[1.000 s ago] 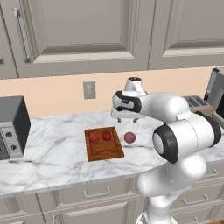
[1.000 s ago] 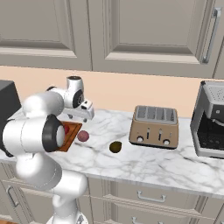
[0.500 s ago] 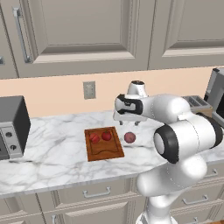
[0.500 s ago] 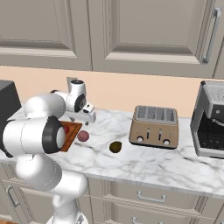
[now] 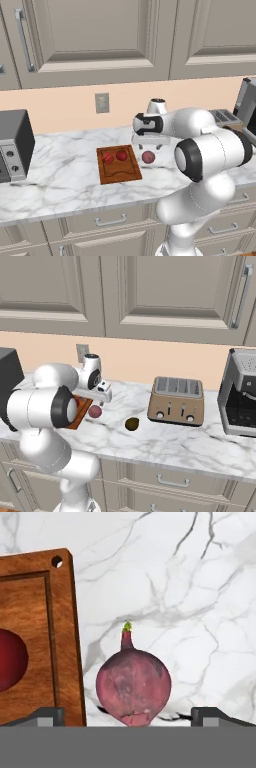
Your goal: Place the avocado, onion, tomato, and bell pepper on the cutting board.
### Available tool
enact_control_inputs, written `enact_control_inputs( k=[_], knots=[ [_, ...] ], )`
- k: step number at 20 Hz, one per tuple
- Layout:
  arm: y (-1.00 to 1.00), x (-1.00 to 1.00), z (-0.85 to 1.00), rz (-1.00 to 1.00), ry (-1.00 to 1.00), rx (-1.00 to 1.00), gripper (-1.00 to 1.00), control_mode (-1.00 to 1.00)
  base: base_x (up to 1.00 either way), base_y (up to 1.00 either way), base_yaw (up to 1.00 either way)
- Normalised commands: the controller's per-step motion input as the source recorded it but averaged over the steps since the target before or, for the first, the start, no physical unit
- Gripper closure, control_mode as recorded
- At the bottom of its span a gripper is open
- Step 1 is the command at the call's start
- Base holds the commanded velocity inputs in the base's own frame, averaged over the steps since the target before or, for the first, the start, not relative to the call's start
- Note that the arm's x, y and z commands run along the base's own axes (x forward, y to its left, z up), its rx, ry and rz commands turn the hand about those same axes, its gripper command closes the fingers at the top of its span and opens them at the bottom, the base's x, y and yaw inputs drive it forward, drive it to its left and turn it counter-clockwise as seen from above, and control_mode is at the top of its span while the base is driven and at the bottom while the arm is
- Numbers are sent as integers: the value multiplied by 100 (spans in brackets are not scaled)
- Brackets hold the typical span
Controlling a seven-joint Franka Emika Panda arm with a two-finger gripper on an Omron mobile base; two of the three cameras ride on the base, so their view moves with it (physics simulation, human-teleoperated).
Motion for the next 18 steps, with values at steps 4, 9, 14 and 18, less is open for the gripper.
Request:
enact_control_inputs(
  k=[4,9,14,18],
  knots=[
    [0,-8,-22,2,5,-3,-100,-100,0,0,0],
    [0,0,-5,0,0,0,-100,-100,0,0,0],
    [0,-1,-15,0,0,0,-100,-100,0,0,0],
    [0,0,-18,0,0,0,-100,-100,0,0,0]
  ],
)
